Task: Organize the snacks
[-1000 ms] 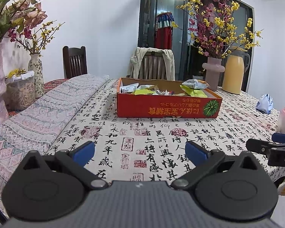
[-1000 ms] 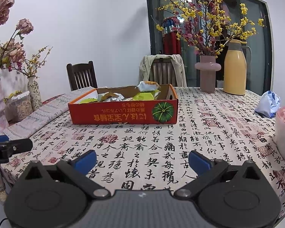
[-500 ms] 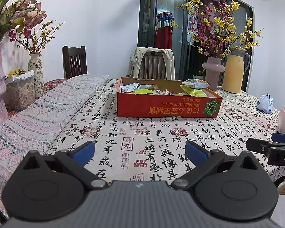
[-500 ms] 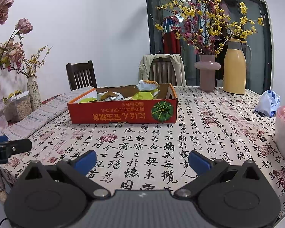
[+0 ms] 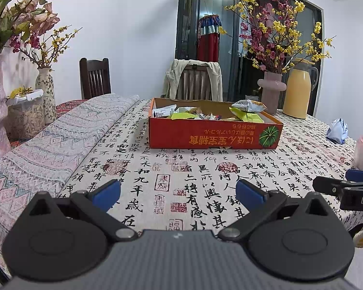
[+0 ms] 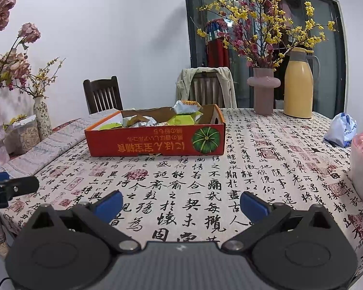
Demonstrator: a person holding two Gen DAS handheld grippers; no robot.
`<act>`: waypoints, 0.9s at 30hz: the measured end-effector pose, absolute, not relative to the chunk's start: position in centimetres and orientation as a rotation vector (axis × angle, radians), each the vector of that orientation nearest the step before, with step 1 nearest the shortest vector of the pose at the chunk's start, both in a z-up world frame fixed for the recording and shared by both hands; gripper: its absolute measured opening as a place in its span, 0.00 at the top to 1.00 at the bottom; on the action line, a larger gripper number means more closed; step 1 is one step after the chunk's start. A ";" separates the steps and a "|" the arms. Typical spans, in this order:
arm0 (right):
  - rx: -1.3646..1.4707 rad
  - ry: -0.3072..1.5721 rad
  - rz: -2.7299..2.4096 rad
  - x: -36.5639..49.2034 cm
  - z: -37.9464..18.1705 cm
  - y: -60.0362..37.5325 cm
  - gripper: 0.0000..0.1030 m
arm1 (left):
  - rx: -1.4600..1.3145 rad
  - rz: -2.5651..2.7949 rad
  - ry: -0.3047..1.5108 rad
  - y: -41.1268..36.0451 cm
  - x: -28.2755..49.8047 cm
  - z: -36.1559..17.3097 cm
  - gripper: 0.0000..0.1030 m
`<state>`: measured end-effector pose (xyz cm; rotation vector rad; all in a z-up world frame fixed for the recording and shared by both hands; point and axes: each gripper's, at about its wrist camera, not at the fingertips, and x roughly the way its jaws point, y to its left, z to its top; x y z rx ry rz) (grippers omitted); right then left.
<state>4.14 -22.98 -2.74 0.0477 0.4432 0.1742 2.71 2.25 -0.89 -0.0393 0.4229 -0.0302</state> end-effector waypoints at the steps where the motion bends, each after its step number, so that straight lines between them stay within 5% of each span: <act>1: 0.048 0.444 0.174 4.1 -2.7 -23.0 0.00 | -0.039 -0.030 0.423 2.3 2.7 -0.9 0.00; 27: 0.049 0.446 0.174 4.1 -2.9 -23.0 0.00 | -0.041 -0.030 0.423 2.3 2.7 -1.0 0.00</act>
